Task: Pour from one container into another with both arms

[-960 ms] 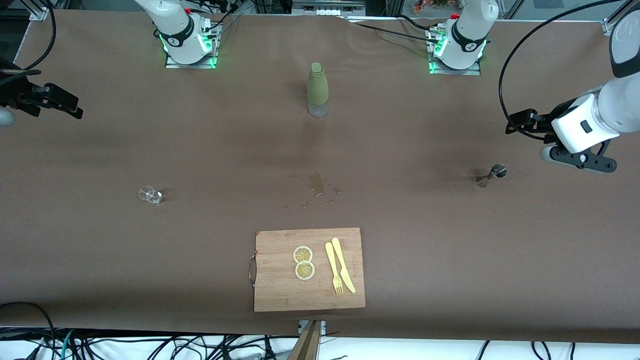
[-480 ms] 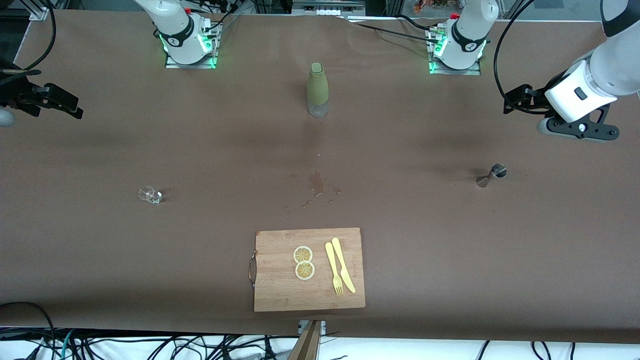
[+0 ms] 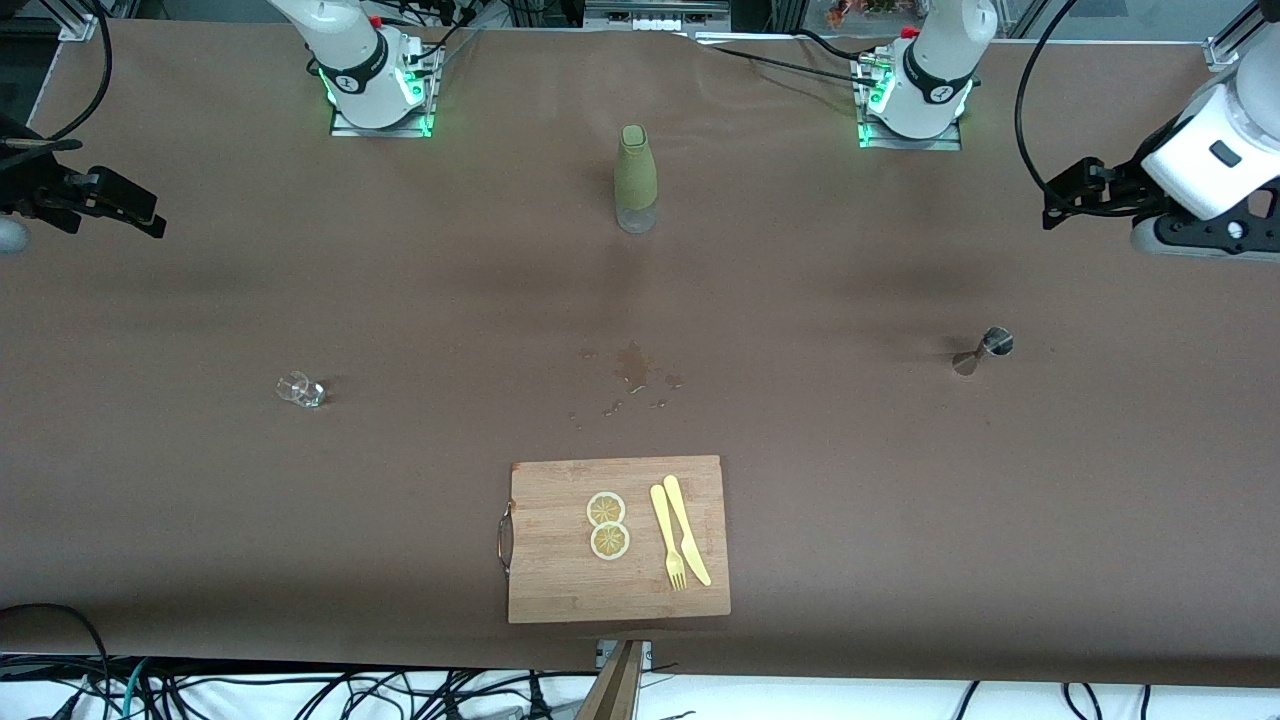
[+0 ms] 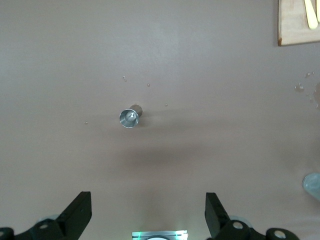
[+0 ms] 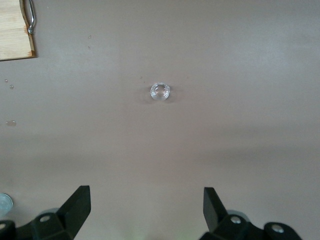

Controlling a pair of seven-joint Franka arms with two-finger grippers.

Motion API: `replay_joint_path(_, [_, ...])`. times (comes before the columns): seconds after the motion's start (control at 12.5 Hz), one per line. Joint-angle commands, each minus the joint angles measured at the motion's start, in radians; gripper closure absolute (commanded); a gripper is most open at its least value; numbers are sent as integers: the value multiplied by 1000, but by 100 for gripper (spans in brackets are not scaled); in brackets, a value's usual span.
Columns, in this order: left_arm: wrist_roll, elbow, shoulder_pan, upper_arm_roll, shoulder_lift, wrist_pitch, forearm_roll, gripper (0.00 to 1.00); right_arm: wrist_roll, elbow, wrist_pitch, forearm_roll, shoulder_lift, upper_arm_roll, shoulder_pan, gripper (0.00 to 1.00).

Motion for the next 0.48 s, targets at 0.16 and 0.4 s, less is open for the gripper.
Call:
replay_joint_path(0.16, [33,11,13,0,-7,-17,-1,0,7,16,-1,13,5,-5,2,0])
replay_joint_path(0.4, [90,11,35,0,-12,-20,-7,0,7,16,-1,13,5,-5,2,0])
